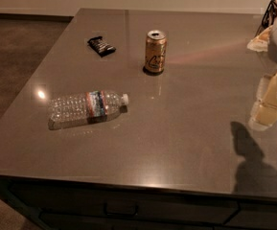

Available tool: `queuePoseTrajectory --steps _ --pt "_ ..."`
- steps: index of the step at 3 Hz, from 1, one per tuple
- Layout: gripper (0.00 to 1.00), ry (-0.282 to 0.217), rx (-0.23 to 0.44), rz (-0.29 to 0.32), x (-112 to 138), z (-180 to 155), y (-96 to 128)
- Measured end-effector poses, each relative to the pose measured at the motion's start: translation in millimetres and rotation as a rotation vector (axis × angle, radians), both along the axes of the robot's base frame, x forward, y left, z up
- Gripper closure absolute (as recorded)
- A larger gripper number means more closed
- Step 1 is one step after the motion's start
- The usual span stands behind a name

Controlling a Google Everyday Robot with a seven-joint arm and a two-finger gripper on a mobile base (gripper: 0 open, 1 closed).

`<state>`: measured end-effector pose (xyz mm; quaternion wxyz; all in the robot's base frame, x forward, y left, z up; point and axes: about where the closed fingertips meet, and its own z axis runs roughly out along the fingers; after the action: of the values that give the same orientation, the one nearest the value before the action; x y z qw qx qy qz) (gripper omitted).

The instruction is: Move water bottle near rxbar chocolate

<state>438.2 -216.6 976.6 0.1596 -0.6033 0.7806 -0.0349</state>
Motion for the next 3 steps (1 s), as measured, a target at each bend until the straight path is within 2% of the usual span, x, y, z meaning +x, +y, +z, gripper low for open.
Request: queuePoseTrajectory --steps 1,2,3 --pt "0.00 0.000 0.000 0.000 0 0 0" --pt "0.00 -0.002 0.004 0.002 20 -1 8" --pt "0.00 0.010 -0.013 0.092 56 -17 58"
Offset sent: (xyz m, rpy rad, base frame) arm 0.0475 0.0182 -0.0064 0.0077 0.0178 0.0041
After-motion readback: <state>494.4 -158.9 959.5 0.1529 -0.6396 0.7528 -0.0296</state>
